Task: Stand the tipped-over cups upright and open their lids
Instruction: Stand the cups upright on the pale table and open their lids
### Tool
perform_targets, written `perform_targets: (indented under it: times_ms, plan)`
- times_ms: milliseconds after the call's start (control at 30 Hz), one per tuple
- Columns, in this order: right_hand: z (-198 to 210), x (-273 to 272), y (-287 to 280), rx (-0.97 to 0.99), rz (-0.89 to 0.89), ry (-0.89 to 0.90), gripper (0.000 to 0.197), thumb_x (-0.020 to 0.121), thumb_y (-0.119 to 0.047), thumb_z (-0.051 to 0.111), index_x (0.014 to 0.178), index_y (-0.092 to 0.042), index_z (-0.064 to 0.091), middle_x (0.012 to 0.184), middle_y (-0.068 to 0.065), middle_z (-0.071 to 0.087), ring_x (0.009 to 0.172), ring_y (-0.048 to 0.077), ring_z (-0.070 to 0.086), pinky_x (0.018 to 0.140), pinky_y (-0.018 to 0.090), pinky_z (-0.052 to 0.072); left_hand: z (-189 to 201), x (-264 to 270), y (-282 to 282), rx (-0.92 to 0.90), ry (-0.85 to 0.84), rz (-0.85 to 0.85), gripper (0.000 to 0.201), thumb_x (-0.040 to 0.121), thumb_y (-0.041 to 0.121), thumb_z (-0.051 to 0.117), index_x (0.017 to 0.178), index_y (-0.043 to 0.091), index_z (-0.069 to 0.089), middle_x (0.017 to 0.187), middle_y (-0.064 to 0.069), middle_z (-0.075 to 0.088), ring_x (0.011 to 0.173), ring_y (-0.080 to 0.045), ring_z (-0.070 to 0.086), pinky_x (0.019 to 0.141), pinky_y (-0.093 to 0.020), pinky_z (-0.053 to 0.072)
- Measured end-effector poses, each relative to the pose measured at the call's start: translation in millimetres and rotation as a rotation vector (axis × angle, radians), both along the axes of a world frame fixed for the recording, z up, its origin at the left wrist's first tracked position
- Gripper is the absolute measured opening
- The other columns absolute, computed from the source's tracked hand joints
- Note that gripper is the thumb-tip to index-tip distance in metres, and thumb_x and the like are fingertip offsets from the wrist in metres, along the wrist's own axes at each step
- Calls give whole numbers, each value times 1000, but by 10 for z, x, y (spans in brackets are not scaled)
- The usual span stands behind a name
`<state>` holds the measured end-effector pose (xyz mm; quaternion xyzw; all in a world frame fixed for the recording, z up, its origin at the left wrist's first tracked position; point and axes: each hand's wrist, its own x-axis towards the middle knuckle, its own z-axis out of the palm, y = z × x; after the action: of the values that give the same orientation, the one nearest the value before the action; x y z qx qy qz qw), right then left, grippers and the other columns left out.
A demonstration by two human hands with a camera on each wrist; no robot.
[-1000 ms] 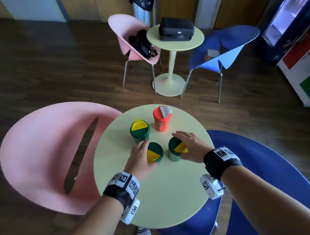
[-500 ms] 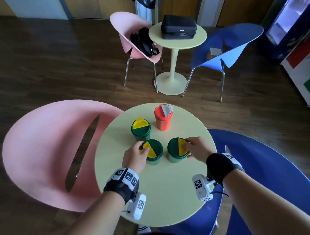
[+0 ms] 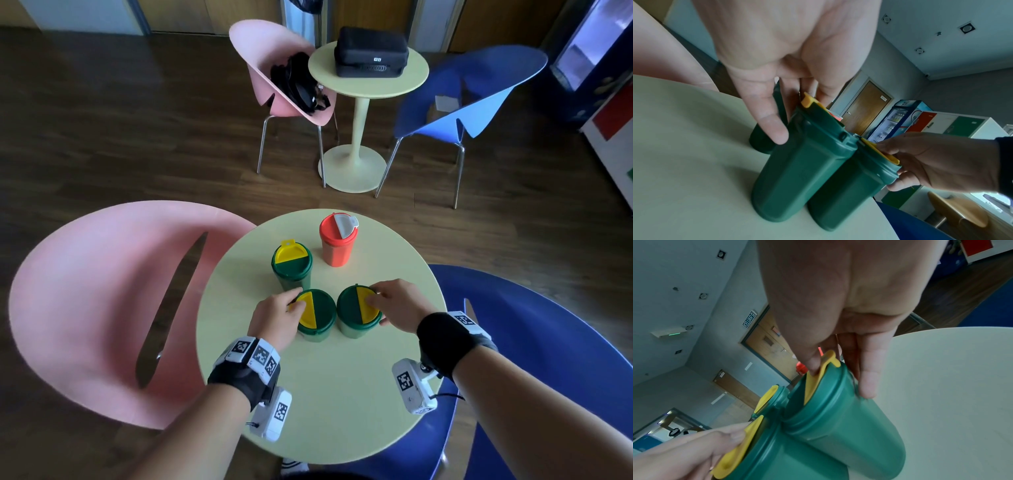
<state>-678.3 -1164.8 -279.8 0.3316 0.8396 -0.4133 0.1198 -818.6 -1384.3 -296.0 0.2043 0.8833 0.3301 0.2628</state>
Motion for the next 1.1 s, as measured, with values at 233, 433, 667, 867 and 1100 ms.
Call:
perform_targets:
  times_ms: [233,433,667,867,1100]
  plan:
    - [8,33,-18,-2,-20,-23,28,95,-34,52,92,-12,70,90,13,74,66,22,75,77,42,60,-67,3,-13,-10,25,-19,44,95,45,54,137,34,61,117,-6,74,98,-30,69,85,-38,59]
    - [13,56,-28,-53,-63,-14,29,96,-39,54,95,-16,72,86,13,74,76,28,74,79,41,61,15,-54,-41,9,178,17,36,94,47,58,118,24,71,115,5,73,105,-18,66,91,-33,52]
    - [57,-37,94,-19,-67,-7,27,94,-44,61,94,-21,73,88,6,72,82,31,71,79,42,61,252,-593,123,64,354,86,16,90,32,63,101,25,72,101,2,73,89,-20,68,80,-37,56]
    - [265,-549,485,287,25,-34,36,95,-51,60,104,-19,72,105,6,71,101,29,64,88,36,53,160,-998,344,-28,391,-61,34,88,32,68,121,22,66,123,-3,66,114,-28,61,95,-43,51]
    - [445,-1296,755,504,230,-114,54,101,-46,51,142,-12,55,142,10,61,129,31,57,104,39,48,81,-1181,408,-131,277,-250,46,91,38,66,136,30,58,132,1,67,117,-26,63,99,-39,51]
